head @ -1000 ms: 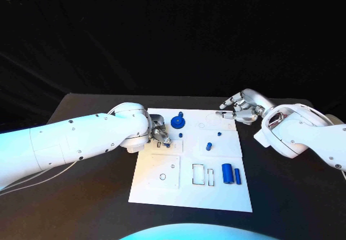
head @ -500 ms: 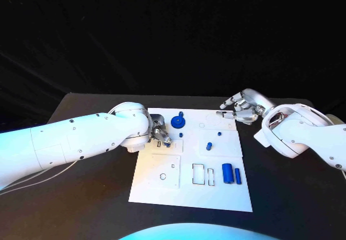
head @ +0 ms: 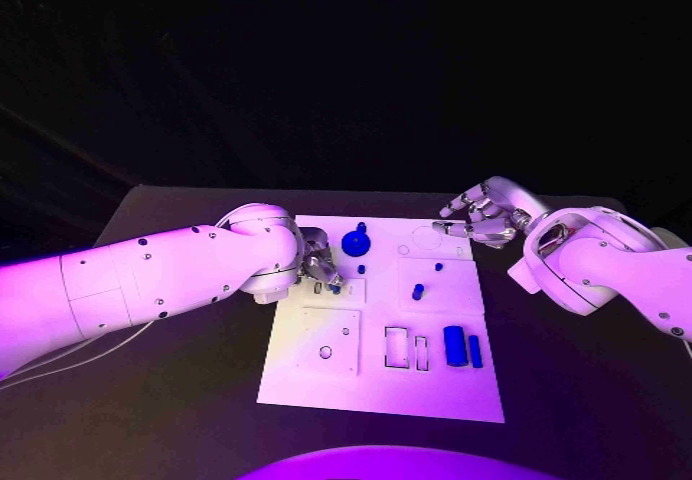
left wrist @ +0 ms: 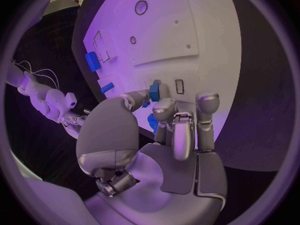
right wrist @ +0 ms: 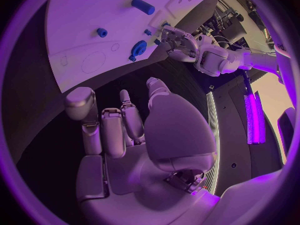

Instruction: Assemble the parts on the task board

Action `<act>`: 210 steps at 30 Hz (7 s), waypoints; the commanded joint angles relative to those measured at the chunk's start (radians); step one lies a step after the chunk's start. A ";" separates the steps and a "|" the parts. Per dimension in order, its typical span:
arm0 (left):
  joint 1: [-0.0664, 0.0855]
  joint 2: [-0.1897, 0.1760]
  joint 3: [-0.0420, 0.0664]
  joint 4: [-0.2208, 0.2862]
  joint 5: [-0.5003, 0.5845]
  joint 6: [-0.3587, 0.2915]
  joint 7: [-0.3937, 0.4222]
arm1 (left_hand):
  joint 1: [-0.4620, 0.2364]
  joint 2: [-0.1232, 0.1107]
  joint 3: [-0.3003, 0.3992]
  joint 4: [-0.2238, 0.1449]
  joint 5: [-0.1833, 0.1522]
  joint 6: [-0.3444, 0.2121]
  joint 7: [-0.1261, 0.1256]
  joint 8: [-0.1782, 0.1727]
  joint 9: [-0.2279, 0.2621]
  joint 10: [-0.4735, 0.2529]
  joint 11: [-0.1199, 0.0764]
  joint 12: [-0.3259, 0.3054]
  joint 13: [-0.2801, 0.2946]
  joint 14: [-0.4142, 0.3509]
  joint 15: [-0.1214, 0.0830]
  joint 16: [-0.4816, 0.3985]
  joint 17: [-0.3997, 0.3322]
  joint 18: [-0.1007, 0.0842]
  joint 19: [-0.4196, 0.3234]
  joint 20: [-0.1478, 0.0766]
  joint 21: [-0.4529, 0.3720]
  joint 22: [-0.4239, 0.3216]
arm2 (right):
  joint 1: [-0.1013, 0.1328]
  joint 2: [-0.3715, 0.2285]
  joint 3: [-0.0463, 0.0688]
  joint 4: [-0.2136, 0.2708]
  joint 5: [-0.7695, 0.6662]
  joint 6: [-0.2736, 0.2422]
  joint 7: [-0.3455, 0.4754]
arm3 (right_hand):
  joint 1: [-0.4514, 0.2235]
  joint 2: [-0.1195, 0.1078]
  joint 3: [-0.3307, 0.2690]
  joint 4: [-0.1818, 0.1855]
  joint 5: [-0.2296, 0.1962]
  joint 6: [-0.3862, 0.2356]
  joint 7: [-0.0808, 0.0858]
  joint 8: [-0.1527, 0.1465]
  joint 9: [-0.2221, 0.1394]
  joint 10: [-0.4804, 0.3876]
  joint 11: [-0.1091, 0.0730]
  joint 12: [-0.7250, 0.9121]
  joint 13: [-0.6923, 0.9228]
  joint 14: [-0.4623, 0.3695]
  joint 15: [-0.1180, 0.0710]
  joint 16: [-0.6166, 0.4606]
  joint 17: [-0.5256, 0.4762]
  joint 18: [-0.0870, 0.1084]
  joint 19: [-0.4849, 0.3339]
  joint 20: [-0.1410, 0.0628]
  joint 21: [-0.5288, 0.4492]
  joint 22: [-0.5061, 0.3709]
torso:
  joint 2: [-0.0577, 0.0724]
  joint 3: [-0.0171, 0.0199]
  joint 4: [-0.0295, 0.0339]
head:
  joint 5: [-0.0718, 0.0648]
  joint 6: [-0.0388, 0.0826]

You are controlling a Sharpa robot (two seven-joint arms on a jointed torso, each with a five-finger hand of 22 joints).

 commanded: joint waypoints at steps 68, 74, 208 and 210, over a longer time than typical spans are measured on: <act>0.000 0.001 0.000 -0.002 -0.025 0.029 -0.033 | -0.017 0.049 -0.308 0.106 0.005 0.023 0.002 0.028 -0.102 0.008 0.000 0.032 0.006 0.104 -0.006 0.011 0.260 -0.010 0.017 -0.002 -0.002 0.010 | -0.001 -0.005 0.000 0.001 -0.002 0.010 0.001 | -0.009 0.007 -0.012 0.001 0.004 0.006 -0.003 0.004 0.002 -0.001 -0.003 0.000 0.023 0.042 -0.004 -0.005 0.002 0.020 -0.003 0.000 -0.002 0.001 | 0.000 -0.0002 0.0004 | -0.001 -0.006; 0.000 0.000 0.001 0.000 -0.025 0.021 -0.033 | -0.017 0.050 -0.309 0.106 0.005 0.023 0.001 0.028 -0.102 0.008 0.000 0.032 0.006 0.104 -0.006 0.011 0.259 -0.010 0.017 -0.002 -0.002 0.010 | -0.001 -0.005 0.000 0.001 -0.002 0.010 0.001 | -0.009 0.007 -0.012 0.001 0.004 0.006 -0.003 0.004 0.002 -0.001 -0.003 0.000 0.023 0.042 -0.004 -0.005 0.002 0.020 -0.003 0.000 -0.002 0.001 | 0.000 -0.0002 0.0003 | -0.001 -0.006; 0.050 0.097 0.018 -0.184 0.100 0.259 -0.053 | 0.046 0.111 -0.364 0.107 0.004 0.024 0.026 -0.029 -0.248 -0.046 0.021 -0.035 -0.108 0.095 0.013 -0.006 0.227 -0.002 -0.008 0.013 -0.030 -0.030 | -0.010 0.009 -0.001 -0.028 0.011 0.013 0.004 | -0.022 0.019 -0.023 0.002 0.009 0.006 -0.004 0.006 0.003 0.002 -0.004 0.002 0.024 0.043 -0.005 -0.007 0.003 0.019 0.001 -0.001 -0.007 -0.001 | -0.001 -0.0001 0.0005 | -0.005 -0.009; 0.050 0.097 0.018 -0.184 0.102 0.259 -0.053 | 0.045 0.111 -0.365 0.107 0.004 0.024 0.026 -0.029 -0.248 -0.046 0.021 -0.036 -0.108 0.095 0.013 -0.006 0.228 -0.002 -0.008 0.013 -0.030 -0.029 | -0.010 0.009 -0.001 -0.028 0.011 0.013 0.004 | -0.022 0.019 -0.023 0.002 0.009 0.006 -0.004 0.006 0.003 0.002 -0.004 0.002 0.024 0.043 -0.005 -0.007 0.003 0.019 0.001 -0.001 -0.007 -0.001 | 0.000 0.0000 0.0005 | -0.005 -0.009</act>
